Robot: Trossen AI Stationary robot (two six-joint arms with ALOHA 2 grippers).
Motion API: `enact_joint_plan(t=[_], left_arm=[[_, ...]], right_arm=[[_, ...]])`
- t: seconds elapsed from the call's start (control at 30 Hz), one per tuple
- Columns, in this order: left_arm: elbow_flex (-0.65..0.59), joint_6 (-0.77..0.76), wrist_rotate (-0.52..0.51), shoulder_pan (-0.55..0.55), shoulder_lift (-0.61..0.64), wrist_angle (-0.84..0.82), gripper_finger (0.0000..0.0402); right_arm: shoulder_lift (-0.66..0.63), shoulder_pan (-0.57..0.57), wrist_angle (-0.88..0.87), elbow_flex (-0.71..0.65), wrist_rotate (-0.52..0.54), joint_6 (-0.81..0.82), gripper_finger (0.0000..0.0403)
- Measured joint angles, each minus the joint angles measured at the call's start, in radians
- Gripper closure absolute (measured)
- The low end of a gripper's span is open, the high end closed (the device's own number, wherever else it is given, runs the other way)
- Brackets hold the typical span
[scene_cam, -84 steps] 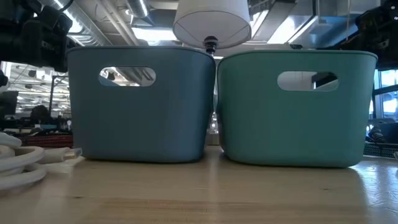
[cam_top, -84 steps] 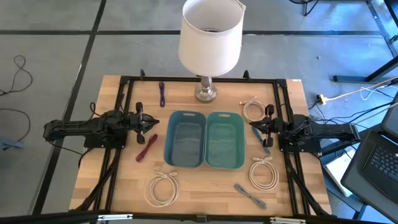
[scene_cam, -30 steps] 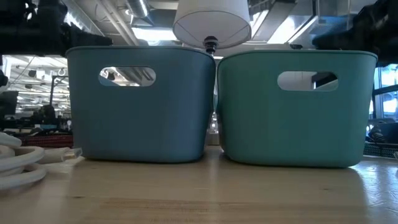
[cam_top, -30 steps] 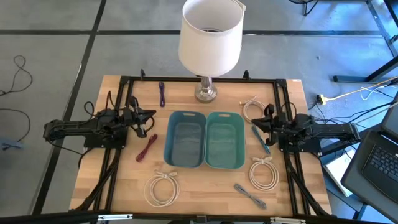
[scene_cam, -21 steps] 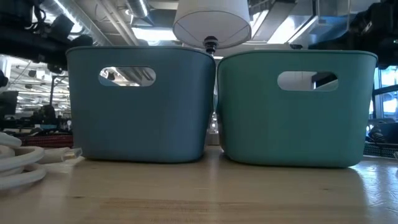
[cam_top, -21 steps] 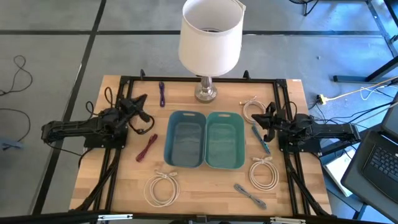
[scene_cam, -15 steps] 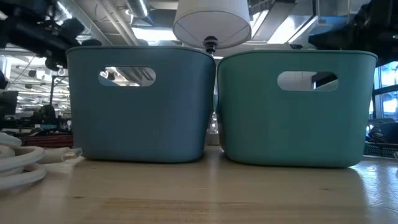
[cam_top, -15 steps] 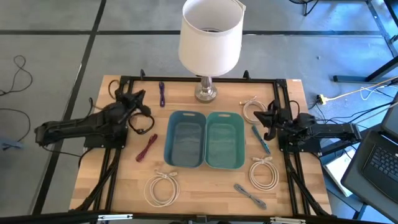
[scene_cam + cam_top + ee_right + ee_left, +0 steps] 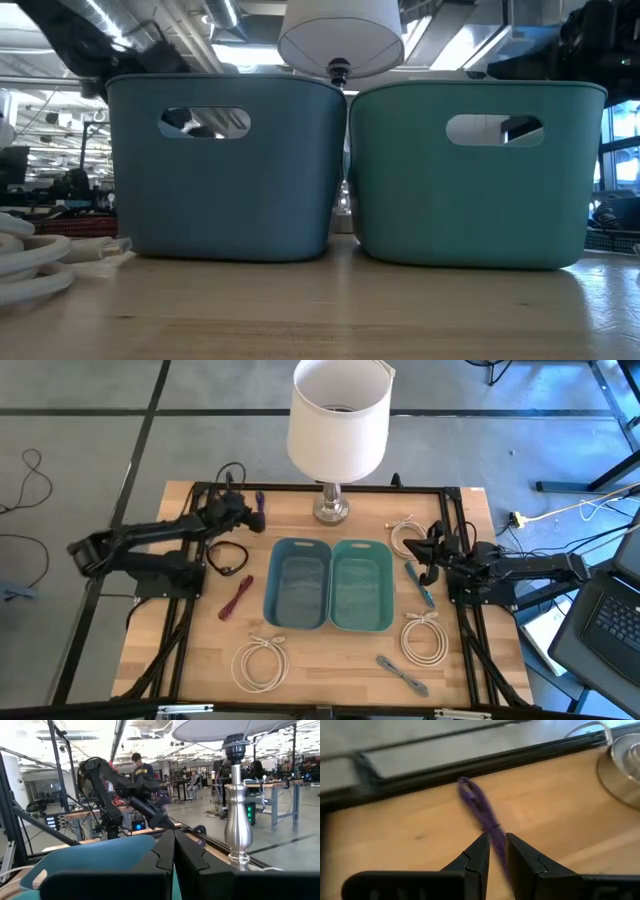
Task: Pick and place items into bin
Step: Put the purple patterned USB cable into the lue bin
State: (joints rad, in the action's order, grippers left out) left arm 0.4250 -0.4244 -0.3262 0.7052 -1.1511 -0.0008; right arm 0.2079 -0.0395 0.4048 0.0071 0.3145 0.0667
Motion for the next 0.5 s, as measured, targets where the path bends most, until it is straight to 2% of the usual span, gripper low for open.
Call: enact_joint_plan(t=[0.13, 0.3, 0.5], left_arm=[[0.048, 0.024, 0.123, 0.063, -0.138, 0.065, 0.0345], [0.144, 0.099, 0.159, 0.100, -0.256, -0.004, 0.0341], [0.233, 0.128, 0.166, 0.126, -0.302, -0.140, 0.0281]], right_arm=[[0.058, 0.000, 0.056, 0.000, 0.000, 0.000, 0.0393], [0.128, 0.000, 0.105, 0.000, 0.000, -0.002, 0.0393], [0.196, 0.000, 0.100, 0.000, 0.000, 0.059, 0.0393]])
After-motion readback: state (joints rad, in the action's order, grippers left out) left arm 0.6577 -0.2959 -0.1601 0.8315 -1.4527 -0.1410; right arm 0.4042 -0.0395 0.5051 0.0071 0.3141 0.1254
